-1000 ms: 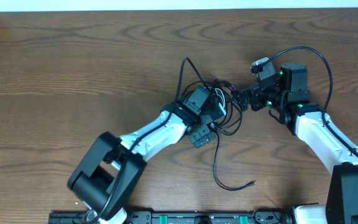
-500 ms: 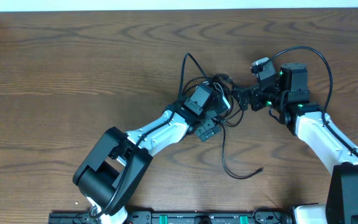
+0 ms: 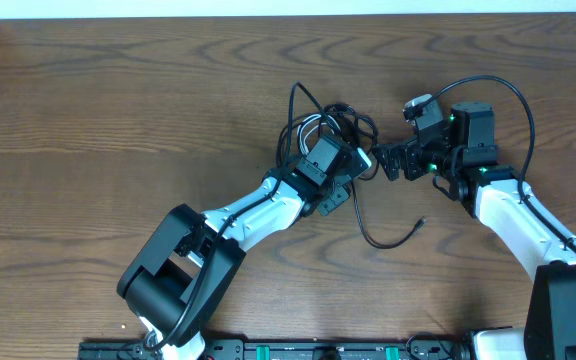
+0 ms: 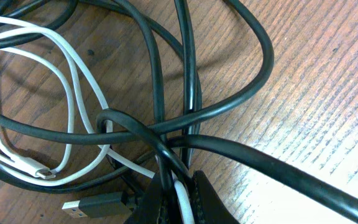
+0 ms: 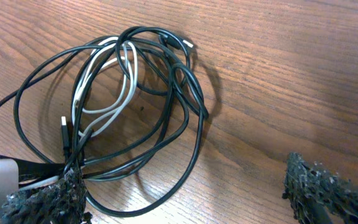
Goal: Untangle cables
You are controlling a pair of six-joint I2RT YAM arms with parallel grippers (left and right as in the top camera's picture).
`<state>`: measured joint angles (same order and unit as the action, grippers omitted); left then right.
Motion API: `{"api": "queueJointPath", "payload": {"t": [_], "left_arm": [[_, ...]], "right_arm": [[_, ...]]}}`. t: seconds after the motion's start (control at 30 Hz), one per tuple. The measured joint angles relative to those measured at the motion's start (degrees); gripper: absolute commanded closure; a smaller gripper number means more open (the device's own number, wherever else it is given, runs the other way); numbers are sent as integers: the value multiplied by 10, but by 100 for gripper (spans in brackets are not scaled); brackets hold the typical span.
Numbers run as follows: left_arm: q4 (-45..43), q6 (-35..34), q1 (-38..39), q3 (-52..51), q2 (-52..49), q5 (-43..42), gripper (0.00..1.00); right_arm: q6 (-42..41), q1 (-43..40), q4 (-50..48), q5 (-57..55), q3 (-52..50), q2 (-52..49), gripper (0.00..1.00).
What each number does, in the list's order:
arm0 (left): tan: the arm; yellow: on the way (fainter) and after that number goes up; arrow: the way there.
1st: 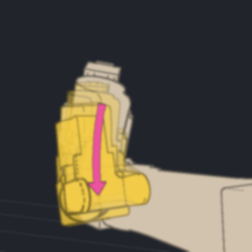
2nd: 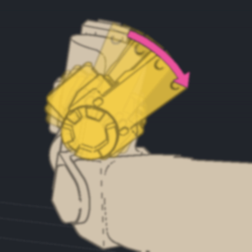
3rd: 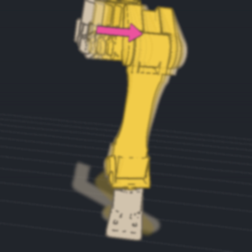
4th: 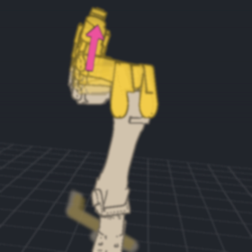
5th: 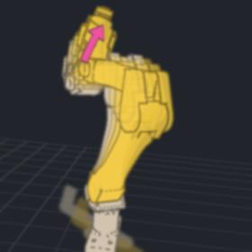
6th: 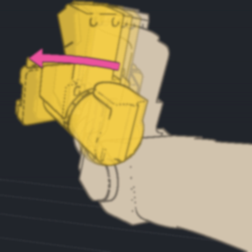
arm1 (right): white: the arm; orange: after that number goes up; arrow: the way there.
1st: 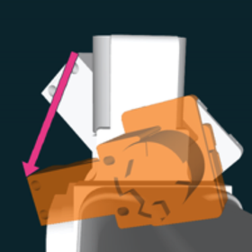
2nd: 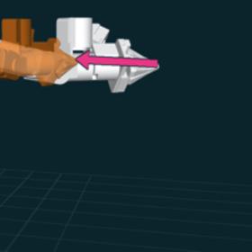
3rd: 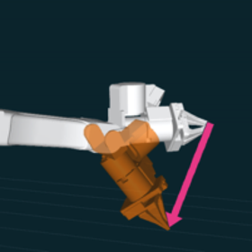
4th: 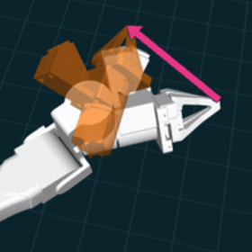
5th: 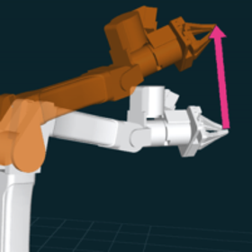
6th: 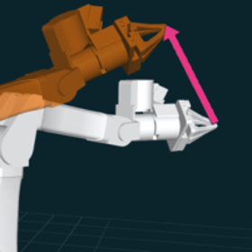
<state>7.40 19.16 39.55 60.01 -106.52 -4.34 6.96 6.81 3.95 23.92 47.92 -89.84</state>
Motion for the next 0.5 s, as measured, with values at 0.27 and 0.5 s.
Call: {"api": "queueJointPath", "payload": {"t": [0.27,0.5], "left_arm": [[7,-28,-3,0,19,0,92],[11,-99,-60,11,127,0,93]], "right_arm": [[0,0,8,0,0,0,1],[0,0,16,0,0,0,1]]}}
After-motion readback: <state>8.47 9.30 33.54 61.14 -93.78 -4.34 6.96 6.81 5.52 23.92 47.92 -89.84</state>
